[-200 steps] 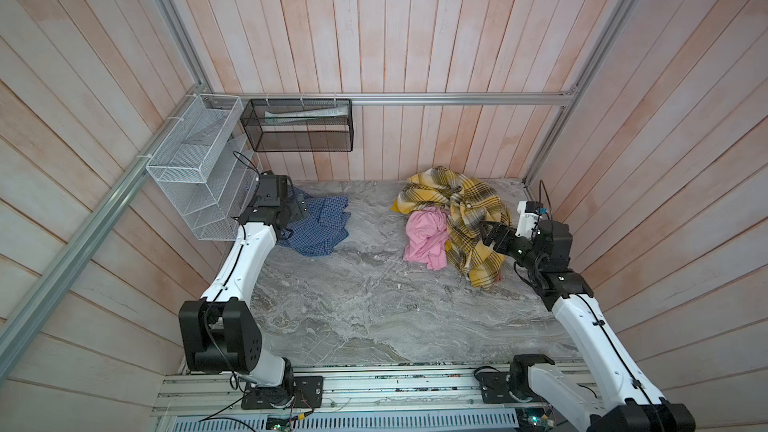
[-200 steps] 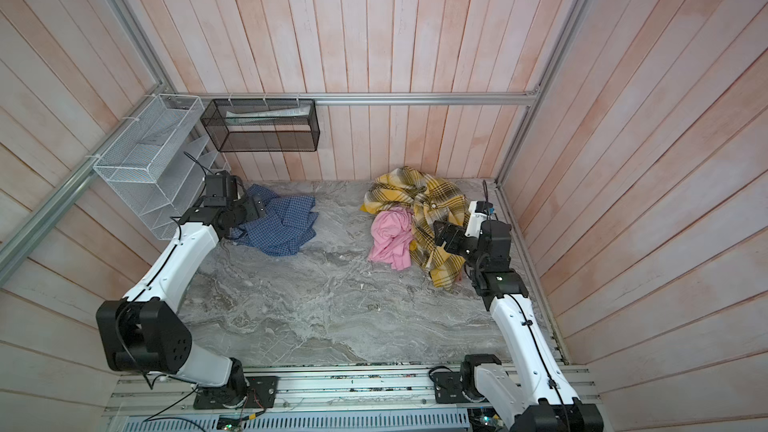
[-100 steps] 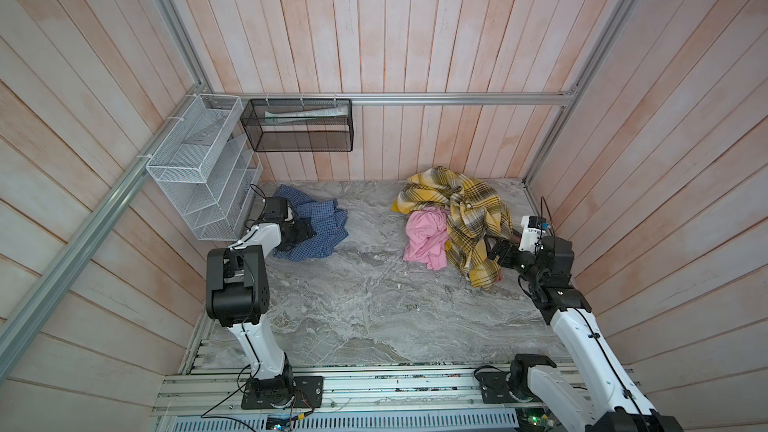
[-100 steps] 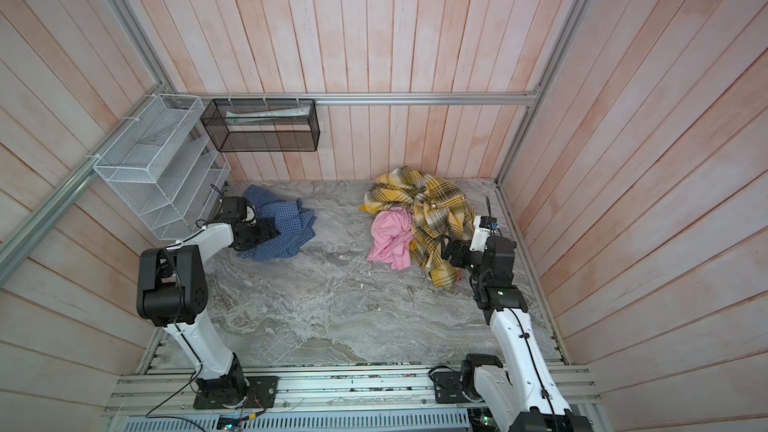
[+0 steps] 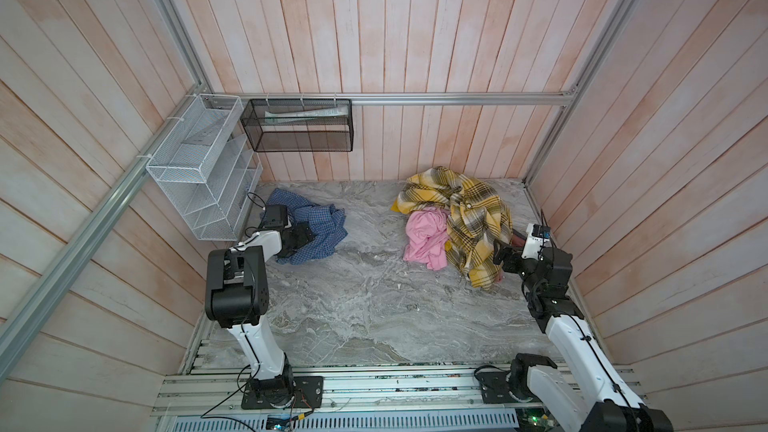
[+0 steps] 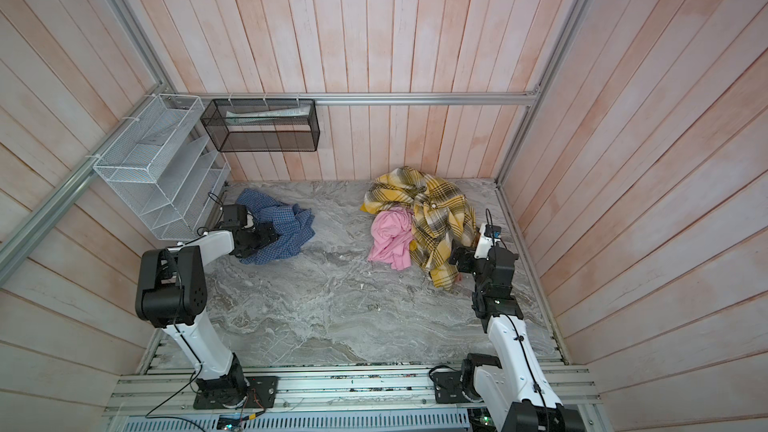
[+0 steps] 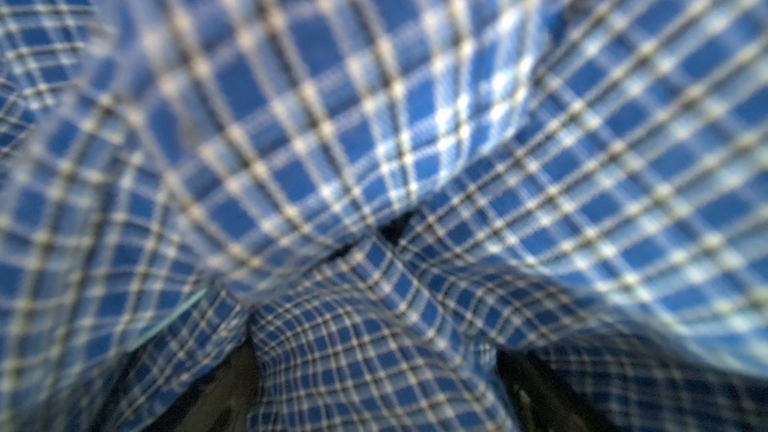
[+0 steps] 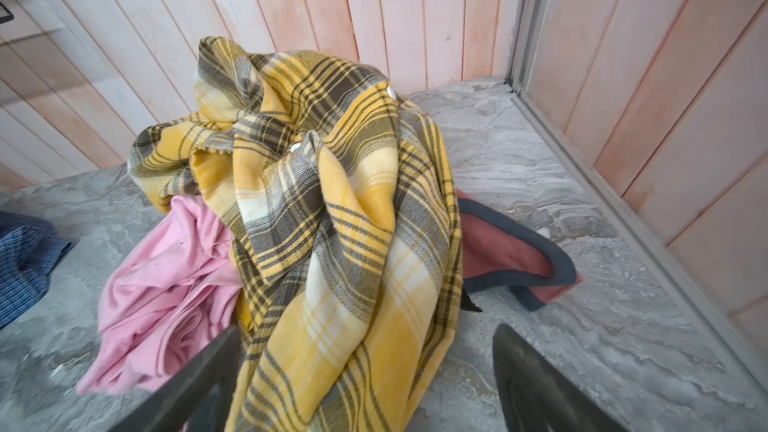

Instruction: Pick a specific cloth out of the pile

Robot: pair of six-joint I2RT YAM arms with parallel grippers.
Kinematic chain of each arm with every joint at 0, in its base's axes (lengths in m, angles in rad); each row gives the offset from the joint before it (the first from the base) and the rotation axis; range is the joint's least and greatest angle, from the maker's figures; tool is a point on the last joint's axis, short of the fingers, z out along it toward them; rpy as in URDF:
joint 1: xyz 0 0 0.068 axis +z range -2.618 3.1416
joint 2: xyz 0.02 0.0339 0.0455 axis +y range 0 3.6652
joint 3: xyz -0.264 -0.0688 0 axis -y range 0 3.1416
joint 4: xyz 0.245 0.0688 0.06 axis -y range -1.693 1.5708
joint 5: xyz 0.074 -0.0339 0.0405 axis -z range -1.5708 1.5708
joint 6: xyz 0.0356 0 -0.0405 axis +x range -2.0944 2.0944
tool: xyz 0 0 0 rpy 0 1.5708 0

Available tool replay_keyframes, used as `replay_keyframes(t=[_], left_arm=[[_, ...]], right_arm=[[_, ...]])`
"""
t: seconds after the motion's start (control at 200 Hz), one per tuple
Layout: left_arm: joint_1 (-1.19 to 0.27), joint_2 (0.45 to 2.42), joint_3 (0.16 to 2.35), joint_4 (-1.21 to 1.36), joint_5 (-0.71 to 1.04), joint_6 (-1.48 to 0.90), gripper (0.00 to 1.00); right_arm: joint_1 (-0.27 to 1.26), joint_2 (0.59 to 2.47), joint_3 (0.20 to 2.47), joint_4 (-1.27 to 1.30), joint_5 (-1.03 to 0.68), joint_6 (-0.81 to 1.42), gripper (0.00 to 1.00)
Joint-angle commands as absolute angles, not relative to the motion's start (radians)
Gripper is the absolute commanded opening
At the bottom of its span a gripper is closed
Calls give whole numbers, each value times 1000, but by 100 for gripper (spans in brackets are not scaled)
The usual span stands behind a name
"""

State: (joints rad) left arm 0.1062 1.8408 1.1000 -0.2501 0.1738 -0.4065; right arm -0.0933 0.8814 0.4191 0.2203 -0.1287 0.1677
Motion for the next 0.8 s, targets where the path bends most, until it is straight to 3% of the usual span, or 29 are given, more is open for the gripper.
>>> replay_keyframes(t=[0.0,0.215,0.53,0.7,0.795], left_arm=[[101,1821,1043,-311,156,-461,95],[94,1715,1008,-267,127,-460,100],[84,1469,835,-134,-16,-398,100],[59,1326,688,53,-103,-298,100],[41,1259,569,248,-144,-242,100]], right_arm=[[-101,886,380,362,-76,117,95],[-103,953,273,646,-73,45,96],[-102,1345,195,1133,-44,66,96],[-100,1538,188,1336,-84,66,96],[-100,1532,195,1313,-99,56,96]])
